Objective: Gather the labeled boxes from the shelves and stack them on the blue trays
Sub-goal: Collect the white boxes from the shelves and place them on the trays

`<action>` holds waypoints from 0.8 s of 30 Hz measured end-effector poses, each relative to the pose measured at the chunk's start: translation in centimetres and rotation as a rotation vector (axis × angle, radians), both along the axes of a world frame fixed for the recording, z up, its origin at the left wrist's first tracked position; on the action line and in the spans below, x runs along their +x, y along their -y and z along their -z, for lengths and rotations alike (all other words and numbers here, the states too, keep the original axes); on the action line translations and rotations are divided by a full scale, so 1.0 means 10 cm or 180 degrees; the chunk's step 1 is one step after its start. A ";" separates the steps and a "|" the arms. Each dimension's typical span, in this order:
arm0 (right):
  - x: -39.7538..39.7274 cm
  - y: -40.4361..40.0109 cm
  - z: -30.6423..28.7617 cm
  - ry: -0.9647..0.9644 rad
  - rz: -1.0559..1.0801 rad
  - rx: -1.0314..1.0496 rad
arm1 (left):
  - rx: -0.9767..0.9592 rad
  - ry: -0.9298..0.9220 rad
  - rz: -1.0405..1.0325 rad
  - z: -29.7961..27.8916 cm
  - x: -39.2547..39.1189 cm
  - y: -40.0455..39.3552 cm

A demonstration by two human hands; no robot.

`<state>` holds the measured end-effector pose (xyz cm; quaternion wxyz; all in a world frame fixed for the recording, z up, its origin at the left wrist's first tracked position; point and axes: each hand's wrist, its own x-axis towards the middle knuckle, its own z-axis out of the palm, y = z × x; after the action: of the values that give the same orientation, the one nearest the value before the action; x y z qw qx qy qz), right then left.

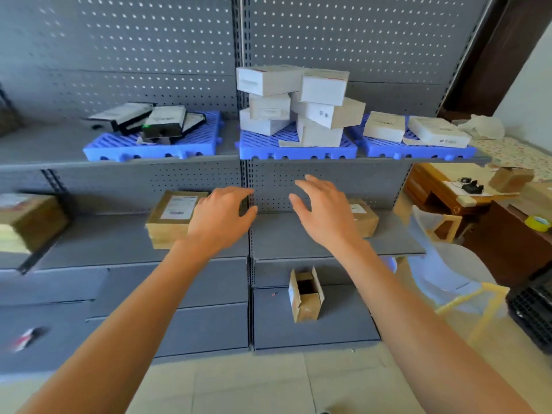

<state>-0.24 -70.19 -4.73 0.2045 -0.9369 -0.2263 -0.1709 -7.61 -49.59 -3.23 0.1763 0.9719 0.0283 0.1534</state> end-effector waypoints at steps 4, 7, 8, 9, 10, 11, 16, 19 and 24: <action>-0.36 -0.61 -0.03 -0.0060 -0.0380 0.0014 | 0.0052 0.0023 -0.0431 0.00 -0.55 -0.51; -0.59 -1.07 -0.06 -0.0081 -0.0681 -0.0023 | 0.0007 0.0152 -0.0754 -0.03 -0.92 -0.86; -0.65 -1.23 -0.07 -0.0095 -0.0778 -0.0046 | -0.0017 0.0189 -0.0838 -0.03 -1.04 -0.97; -0.71 -1.38 -0.09 -0.0109 -0.0885 -0.0075 | -0.0032 0.0238 -0.0920 -0.04 -1.17 -1.10; -0.78 -1.54 -0.11 -0.0110 -0.0997 -0.0109 | -0.0027 0.0301 -0.1008 -0.04 -1.29 -1.22; -0.83 -1.70 -0.12 -0.0102 -0.1103 -0.0139 | -0.0010 0.0360 -0.1103 -0.04 -1.40 -1.35; -1.04 -2.49 -0.08 -0.0085 -0.1614 -0.0097 | 0.0027 0.0188 -0.1671 -0.01 -1.89 -1.93; -1.12 -2.95 0.01 -0.0104 -0.1965 -0.0128 | -0.0048 0.0015 -0.1995 0.05 -2.11 -2.27; -1.19 -3.73 0.16 -0.0125 -0.2504 -0.0201 | -0.0080 -0.0024 -0.2324 0.16 -2.34 -2.85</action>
<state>-12.16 -32.93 -6.33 0.2297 -0.7876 -0.5692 -0.0545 -31.02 -21.07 -4.82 0.1217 0.8960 0.3760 0.2023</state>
